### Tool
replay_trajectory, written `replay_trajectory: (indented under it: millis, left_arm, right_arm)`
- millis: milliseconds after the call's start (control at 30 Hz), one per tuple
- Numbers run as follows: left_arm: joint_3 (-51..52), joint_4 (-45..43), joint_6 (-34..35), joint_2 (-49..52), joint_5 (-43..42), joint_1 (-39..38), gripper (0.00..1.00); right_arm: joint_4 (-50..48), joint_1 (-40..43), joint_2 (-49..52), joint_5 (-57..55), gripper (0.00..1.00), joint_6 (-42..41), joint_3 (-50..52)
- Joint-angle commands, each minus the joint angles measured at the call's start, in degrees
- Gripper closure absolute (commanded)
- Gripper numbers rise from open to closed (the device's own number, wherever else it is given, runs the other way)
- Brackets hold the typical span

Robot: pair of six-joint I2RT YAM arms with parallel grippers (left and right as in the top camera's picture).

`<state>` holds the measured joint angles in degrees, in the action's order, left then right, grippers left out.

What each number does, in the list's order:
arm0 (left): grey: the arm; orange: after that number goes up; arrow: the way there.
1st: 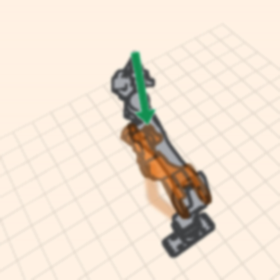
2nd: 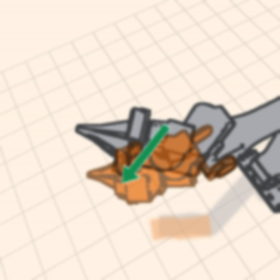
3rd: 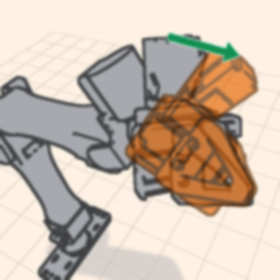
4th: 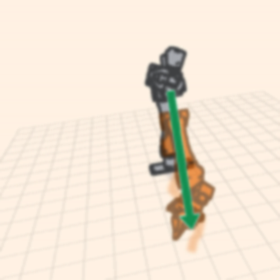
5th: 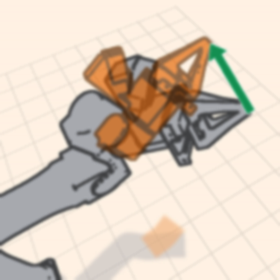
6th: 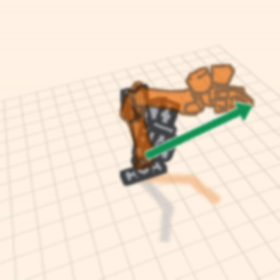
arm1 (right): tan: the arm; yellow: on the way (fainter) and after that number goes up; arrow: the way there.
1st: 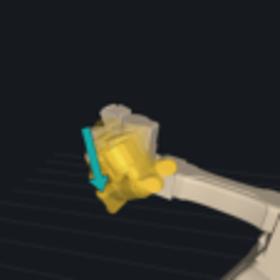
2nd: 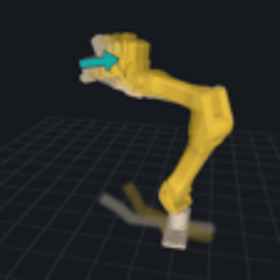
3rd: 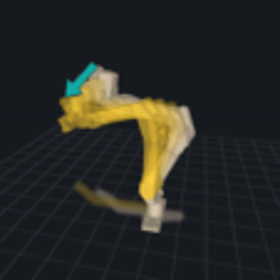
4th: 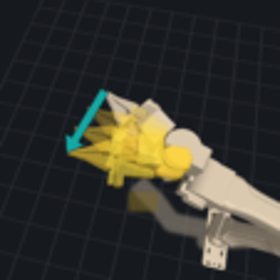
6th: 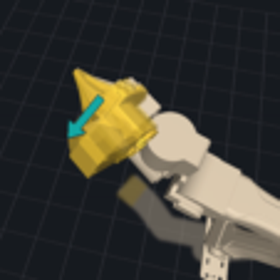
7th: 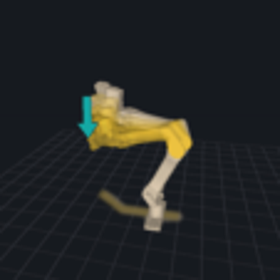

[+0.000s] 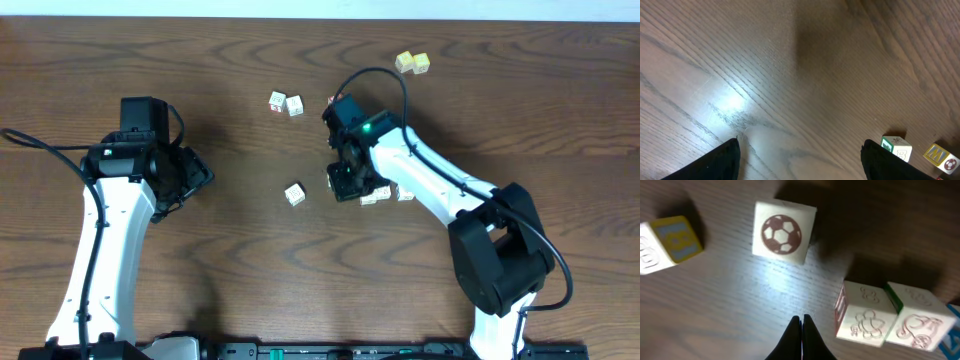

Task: Lift 5 blocks

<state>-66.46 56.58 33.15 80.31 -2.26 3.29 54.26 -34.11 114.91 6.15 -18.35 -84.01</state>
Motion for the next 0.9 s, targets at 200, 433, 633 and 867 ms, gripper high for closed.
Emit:
replay_trajectory:
  millis: [200, 433, 633, 867]
  left_arm:
    - [-1.01, 0.17, -0.33, -0.57, 0.31, 0.24, 0.22]
    - [-1.01, 0.17, -0.33, -0.57, 0.31, 0.24, 0.22]
    - [-1.01, 0.17, -0.33, -0.57, 0.31, 0.24, 0.22]
    - [-1.01, 0.17, -0.33, -0.57, 0.28, 0.24, 0.22]
  right_arm:
    - [-6.73, -0.44, 0.5, -4.57, 0.99, -4.33, 5.9]
    - [-8.28, -0.44, 0.5, -9.53, 0.99, -4.37, 5.99]
    - [-8.24, -0.26, 0.5, -12.37, 0.99, -5.44, 6.75]
    - [-10.08, 0.94, 0.5, -12.33, 0.99, -5.44, 6.88]
